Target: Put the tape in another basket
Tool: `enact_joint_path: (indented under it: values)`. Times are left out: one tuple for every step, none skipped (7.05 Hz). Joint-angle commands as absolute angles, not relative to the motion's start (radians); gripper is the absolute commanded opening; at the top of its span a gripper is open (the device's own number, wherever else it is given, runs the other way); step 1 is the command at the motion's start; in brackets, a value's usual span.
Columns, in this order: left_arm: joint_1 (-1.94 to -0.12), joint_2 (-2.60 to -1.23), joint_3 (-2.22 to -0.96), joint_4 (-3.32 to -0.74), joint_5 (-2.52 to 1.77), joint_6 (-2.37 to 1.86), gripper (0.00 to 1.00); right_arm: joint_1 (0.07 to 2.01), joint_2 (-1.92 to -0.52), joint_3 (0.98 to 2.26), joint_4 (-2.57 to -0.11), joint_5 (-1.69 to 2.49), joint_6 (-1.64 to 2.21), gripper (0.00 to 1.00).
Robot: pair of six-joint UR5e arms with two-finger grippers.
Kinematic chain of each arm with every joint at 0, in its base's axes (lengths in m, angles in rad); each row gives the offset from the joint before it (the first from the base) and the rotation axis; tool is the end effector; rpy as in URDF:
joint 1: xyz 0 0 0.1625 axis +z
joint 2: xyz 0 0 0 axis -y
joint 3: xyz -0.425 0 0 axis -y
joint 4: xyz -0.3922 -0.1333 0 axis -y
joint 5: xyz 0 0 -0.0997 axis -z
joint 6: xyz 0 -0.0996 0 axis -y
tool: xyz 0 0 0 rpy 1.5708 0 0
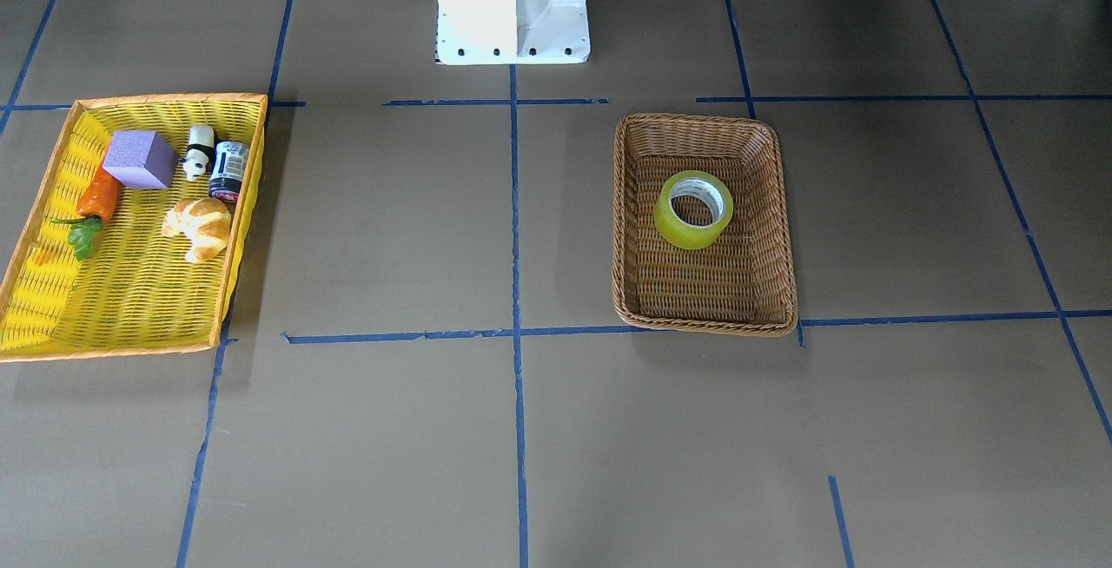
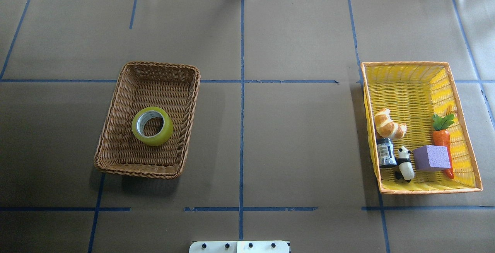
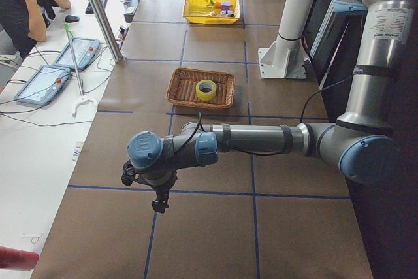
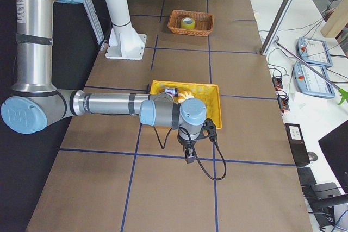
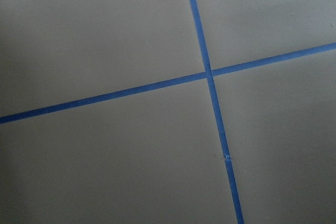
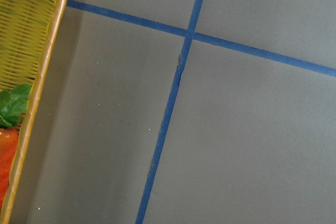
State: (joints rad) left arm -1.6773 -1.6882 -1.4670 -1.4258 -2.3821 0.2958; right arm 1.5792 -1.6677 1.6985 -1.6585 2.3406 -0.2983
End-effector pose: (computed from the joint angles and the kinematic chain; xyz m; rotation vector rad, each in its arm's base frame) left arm -0.1173 -0.5223 0.6603 0.0403 0.8190 0.1253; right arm 0.0677 -0.4458 0.6505 0.0643 -0.7710 -0.2534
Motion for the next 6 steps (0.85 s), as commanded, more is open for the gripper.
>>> enact_joint_path:
  values:
    - [-1.658,-1.689,-1.486,-1.448,-2.385,0.130,1.00,1.534,-1.663,1.700,-1.661,2.350,-0.238,1.00]
    - [-1.649,-1.637,-1.559,-1.445,-2.385,0.115,1.00,1.529,-1.663,1.703,-1.661,2.356,-0.209,1.00]
    - [-1.646,-1.612,-1.596,-1.439,-2.387,0.086,1.00,1.523,-1.663,1.700,-1.661,2.356,-0.206,1.00]
    - [-1.599,-1.559,-1.638,-1.448,-2.391,0.046,1.00,1.523,-1.664,1.701,-1.660,2.356,-0.206,1.00]
    - [-1.574,-1.546,-1.657,-1.447,-2.390,0.035,1.00,1.514,-1.663,1.700,-1.658,2.356,-0.204,1.00]
    - [-1.572,-1.534,-1.678,-1.445,-2.388,0.044,1.00,1.508,-1.663,1.698,-1.657,2.355,-0.204,1.00]
